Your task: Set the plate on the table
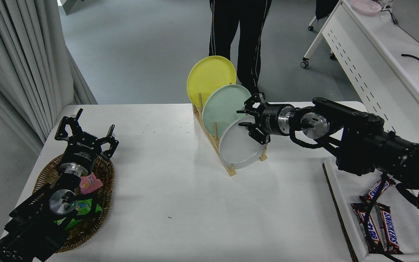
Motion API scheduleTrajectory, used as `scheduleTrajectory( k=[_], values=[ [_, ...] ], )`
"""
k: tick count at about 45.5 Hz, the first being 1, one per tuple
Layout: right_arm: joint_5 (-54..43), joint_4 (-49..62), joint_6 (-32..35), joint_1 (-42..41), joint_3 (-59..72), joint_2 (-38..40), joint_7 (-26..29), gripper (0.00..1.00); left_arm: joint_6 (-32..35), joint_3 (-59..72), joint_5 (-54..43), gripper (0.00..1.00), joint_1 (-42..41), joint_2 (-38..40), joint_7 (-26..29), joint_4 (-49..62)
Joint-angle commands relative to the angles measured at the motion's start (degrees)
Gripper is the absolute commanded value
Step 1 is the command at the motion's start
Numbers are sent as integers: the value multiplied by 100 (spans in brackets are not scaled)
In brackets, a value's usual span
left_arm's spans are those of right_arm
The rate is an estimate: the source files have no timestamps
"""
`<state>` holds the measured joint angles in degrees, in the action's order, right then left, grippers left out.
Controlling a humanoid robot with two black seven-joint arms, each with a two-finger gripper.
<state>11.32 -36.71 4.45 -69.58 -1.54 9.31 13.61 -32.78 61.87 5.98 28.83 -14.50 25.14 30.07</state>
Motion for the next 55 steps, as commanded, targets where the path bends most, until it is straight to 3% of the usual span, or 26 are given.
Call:
scheduleTrajectory(
  k=[1, 7, 55],
  values=[
    [-7, -12, -208, -3, -22, 0, 10, 30, 0, 0, 0, 100, 0, 0, 0, -1],
    [-7, -12, -217, -3, -22, 0, 10, 24, 0, 0, 0, 100, 0, 0, 0, -1],
    [11, -12, -182, 6, -145, -8, 151, 15, 0, 0, 0, 100, 0, 0, 0, -1]
  ],
)
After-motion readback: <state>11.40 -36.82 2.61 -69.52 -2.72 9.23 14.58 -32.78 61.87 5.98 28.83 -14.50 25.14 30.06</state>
